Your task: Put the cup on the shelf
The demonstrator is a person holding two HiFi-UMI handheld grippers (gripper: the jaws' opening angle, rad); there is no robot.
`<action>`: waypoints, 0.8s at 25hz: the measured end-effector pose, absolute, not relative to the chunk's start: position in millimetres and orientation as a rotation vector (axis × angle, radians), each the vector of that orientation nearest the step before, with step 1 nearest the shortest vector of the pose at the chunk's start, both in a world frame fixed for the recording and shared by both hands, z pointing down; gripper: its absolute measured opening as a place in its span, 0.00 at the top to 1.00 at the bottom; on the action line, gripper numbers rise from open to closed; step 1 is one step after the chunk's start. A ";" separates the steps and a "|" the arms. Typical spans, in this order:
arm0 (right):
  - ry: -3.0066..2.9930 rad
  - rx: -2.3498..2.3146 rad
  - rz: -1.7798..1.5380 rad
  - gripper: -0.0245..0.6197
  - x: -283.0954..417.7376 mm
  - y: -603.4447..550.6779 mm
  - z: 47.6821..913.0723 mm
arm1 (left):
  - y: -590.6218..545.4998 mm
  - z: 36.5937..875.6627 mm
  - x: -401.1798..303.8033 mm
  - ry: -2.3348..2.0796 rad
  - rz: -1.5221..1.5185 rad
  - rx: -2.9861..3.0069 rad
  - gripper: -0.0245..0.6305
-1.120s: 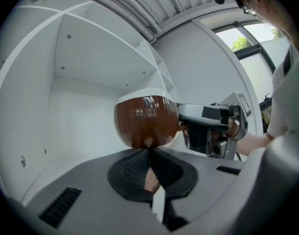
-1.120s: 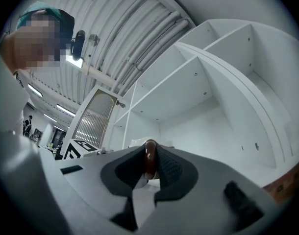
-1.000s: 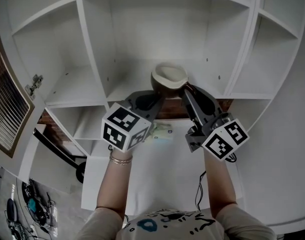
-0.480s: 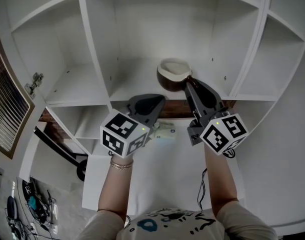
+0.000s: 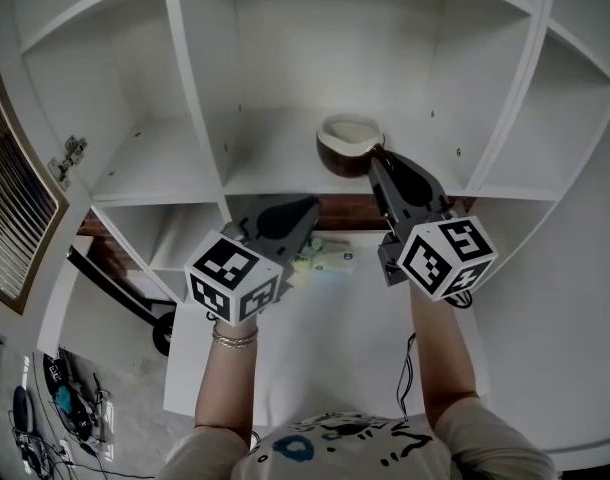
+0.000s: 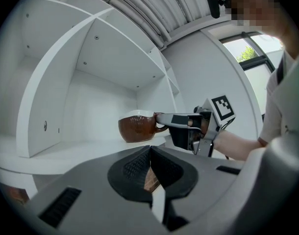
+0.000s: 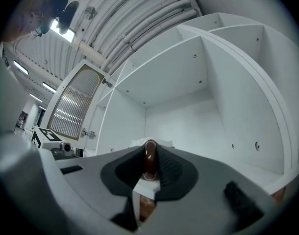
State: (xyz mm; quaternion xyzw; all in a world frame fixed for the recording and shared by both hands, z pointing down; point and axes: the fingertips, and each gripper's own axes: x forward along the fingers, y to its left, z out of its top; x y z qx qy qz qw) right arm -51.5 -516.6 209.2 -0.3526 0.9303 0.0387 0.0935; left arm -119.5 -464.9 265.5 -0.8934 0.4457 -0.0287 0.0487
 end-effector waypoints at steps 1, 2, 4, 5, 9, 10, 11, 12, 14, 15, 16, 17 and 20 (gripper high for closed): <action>2.767 -1.051 0.119 0.86 -52.6 -516.4 209.9 | -464.5 267.1 -120.7 1.363 -0.081 -2.728 0.94; 2.771 -1.055 0.118 0.86 -53.5 -516.4 210.8 | -464.2 268.8 -121.8 1.369 -0.079 -2.730 0.94; 2.780 -1.059 0.106 0.86 -54.8 -516.8 212.5 | -463.8 272.1 -122.4 1.375 -0.084 -2.733 0.94; 2.785 -1.060 0.101 0.86 -54.9 -517.2 213.1 | -463.4 273.5 -121.2 1.370 -0.085 -2.740 0.94; 2.798 -1.067 0.101 0.86 -55.0 -518.0 213.6 | -461.1 276.9 -113.0 1.327 -0.083 -2.773 0.94; 2.801 -1.070 0.101 0.86 -55.3 -518.1 213.8 | -460.8 277.6 -111.8 1.321 -0.081 -2.775 0.94; 2.803 -1.072 0.099 0.86 -55.4 -518.3 213.7 | -460.3 278.1 -111.0 1.317 -0.077 -2.778 0.94; 2.804 -1.074 0.096 0.86 -55.5 -518.3 213.6 | -459.6 278.4 -110.3 1.313 -0.071 -2.782 0.94; 2.805 -1.079 0.095 0.86 -55.4 -518.3 213.3 | -457.7 279.3 -109.3 1.307 -0.057 -2.791 0.94; 2.807 -1.082 0.096 0.86 -55.3 -518.3 213.4 | -456.9 280.0 -108.9 1.307 -0.054 -2.794 0.94; 2.810 -1.087 0.098 0.86 -55.2 -518.5 213.6 | -456.1 280.9 -108.6 1.308 -0.053 -2.796 0.94; 2.812 -1.092 0.102 0.86 -55.1 -518.7 213.8 | -455.4 281.7 -108.4 1.308 -0.053 -2.797 0.94; 2.808 -1.112 0.116 0.86 -54.3 -519.3 213.6 | -453.5 282.8 -108.1 1.314 -0.048 -2.794 0.94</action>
